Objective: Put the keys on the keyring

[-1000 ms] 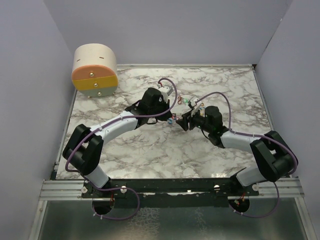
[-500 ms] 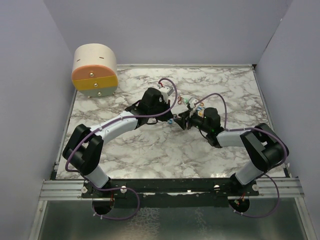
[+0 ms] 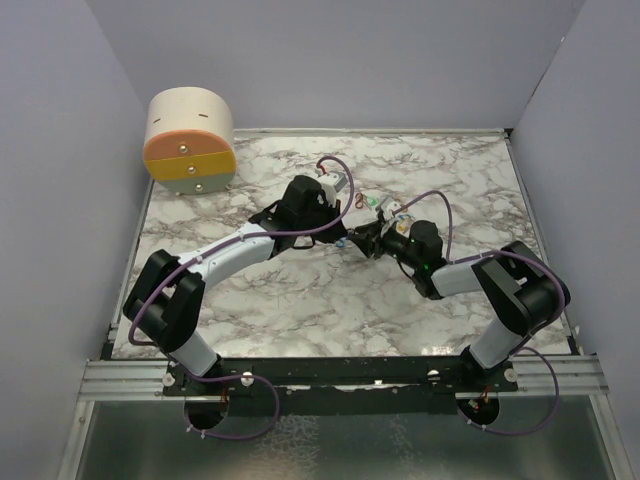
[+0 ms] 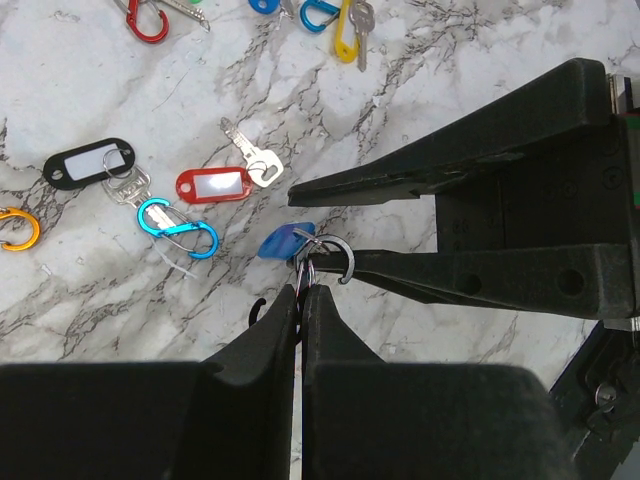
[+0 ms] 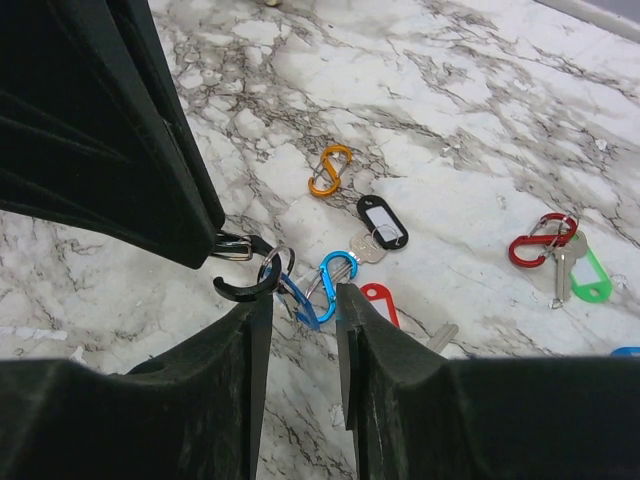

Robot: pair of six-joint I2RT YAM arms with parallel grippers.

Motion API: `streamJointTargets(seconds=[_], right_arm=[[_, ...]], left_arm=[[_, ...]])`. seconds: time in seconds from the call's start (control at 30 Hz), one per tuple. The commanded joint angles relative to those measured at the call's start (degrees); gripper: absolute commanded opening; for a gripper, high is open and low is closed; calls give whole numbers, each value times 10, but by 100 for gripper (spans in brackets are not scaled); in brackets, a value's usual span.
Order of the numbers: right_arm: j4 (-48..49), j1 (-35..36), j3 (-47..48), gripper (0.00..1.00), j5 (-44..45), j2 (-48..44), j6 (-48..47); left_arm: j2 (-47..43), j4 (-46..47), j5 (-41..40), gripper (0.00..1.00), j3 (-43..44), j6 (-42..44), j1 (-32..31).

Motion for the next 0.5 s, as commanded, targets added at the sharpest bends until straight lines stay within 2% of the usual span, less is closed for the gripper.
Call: streamJointTargets(seconds=[0.0, 0.47], right_arm=[[54, 2, -9, 29, 5, 12, 0], [84, 2, -23, 7, -2, 15, 0]], left_arm=[[-24, 15, 18, 0, -8, -4, 2], [-31, 16, 15, 0, -10, -5, 2]])
